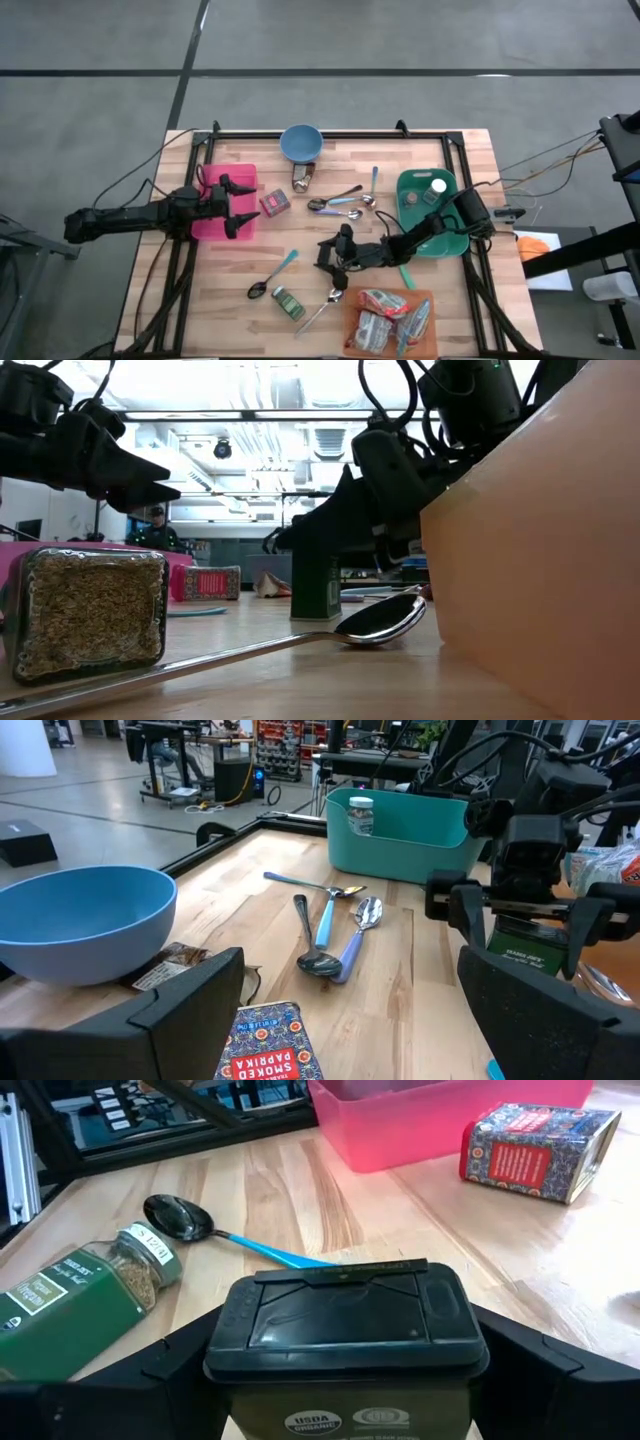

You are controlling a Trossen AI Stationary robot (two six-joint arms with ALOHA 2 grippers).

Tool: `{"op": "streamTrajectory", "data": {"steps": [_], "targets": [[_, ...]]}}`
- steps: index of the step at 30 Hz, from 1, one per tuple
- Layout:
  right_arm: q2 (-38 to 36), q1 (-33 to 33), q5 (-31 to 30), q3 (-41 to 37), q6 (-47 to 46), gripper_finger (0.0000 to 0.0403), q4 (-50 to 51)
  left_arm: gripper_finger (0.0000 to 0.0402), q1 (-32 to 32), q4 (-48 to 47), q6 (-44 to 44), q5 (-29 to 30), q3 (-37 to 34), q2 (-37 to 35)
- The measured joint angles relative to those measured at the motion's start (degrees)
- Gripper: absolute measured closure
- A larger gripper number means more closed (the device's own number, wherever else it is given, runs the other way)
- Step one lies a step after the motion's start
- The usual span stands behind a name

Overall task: Pick & Place Food Item
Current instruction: Put the green seasoning can into the green bin

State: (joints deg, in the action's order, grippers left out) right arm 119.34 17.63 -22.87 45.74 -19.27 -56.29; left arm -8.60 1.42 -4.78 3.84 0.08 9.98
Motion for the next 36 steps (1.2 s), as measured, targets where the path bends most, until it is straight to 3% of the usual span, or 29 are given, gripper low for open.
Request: {"op": "streamTrajectory", "data": {"steps": [25, 30, 36], "targets": [[-6.1, 0.2, -0.1, 0.7, 0.8, 0.009, 1.6, 0.003, 0.0, 0.0, 0.0, 0.0, 0.0, 0.0], [-12.9, 0.2, -0.1, 2.5, 0.8, 0.009, 14.6, 0.003, 0.0, 0.0, 0.0, 0.0, 0.0, 0.0], [-19.1, 0.2, -0.1, 10.7, -0.4, 0.009, 42.3, 0.003, 0.0, 0.0, 0.0, 0.0, 0.0, 0.1]]}}
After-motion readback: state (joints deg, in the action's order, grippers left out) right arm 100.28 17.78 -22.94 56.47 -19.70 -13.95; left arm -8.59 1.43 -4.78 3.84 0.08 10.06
